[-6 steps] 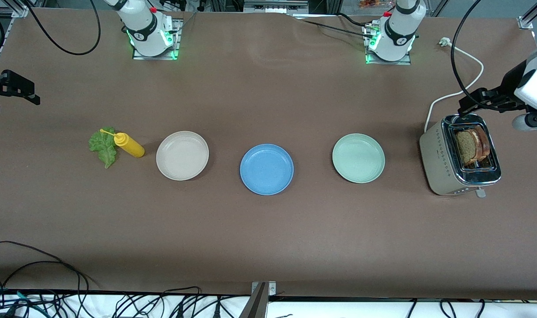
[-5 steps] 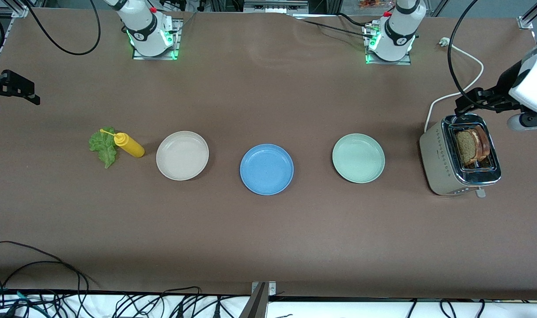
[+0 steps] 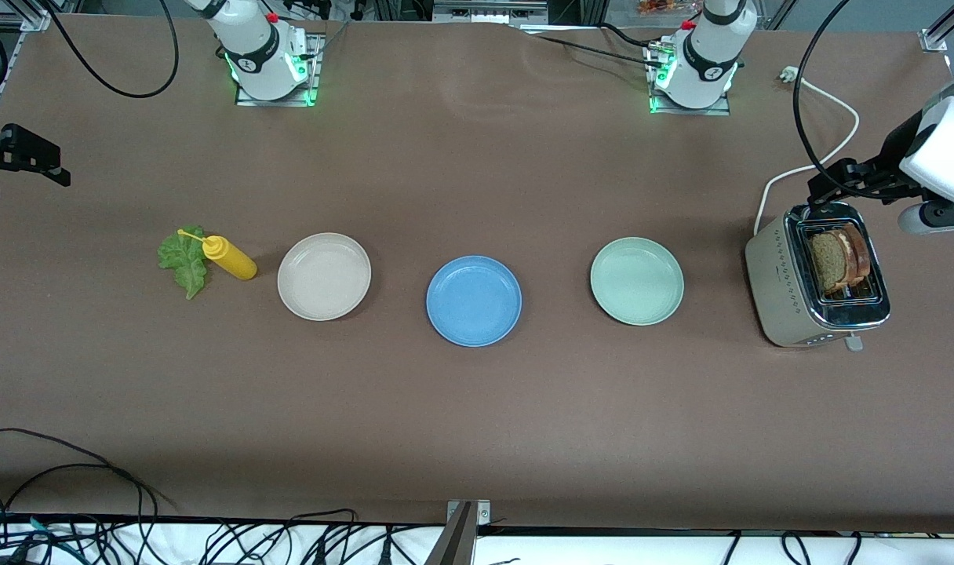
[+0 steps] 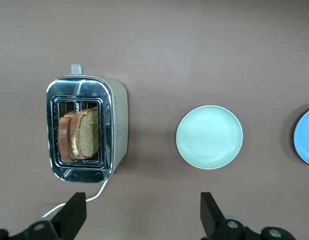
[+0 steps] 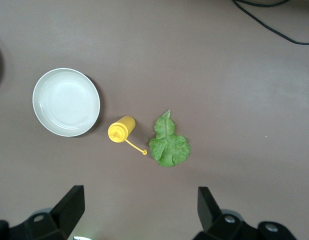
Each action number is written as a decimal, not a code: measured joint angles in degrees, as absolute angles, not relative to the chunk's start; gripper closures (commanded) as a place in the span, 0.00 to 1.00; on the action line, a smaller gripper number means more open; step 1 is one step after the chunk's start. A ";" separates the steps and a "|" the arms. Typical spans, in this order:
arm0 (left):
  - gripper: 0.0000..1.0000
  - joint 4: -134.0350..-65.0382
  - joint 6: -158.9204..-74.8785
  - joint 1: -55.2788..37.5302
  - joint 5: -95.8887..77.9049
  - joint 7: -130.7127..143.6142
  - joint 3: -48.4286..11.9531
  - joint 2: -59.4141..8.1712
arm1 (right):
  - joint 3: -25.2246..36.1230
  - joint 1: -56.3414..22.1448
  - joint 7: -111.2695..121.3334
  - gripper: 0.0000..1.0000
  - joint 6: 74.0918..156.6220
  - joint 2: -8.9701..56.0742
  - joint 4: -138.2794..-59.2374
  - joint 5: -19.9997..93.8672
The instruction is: Make sandwich in blue plate with both arms
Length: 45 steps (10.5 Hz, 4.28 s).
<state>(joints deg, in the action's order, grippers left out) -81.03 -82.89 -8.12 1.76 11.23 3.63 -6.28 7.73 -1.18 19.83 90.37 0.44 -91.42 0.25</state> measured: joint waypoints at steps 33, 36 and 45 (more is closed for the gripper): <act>0.00 -104.46 -107.93 7.34 2.41 6.81 -0.64 -9.93 | 8.52 -1.08 19.83 0.00 90.30 0.43 -91.37 0.25; 0.00 -104.51 -108.14 7.66 2.41 5.46 0.29 -11.25 | 8.51 -1.08 19.84 0.00 90.26 0.43 -91.38 0.25; 0.00 -106.45 -108.39 8.59 2.42 3.79 0.78 -13.36 | 8.50 -1.08 19.90 0.00 90.20 0.43 -91.38 0.25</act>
<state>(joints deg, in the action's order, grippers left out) -106.45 -108.39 8.59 2.42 3.79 0.78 -13.36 8.50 -1.08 19.90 90.20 0.43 -91.38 0.25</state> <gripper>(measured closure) 0.000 0.000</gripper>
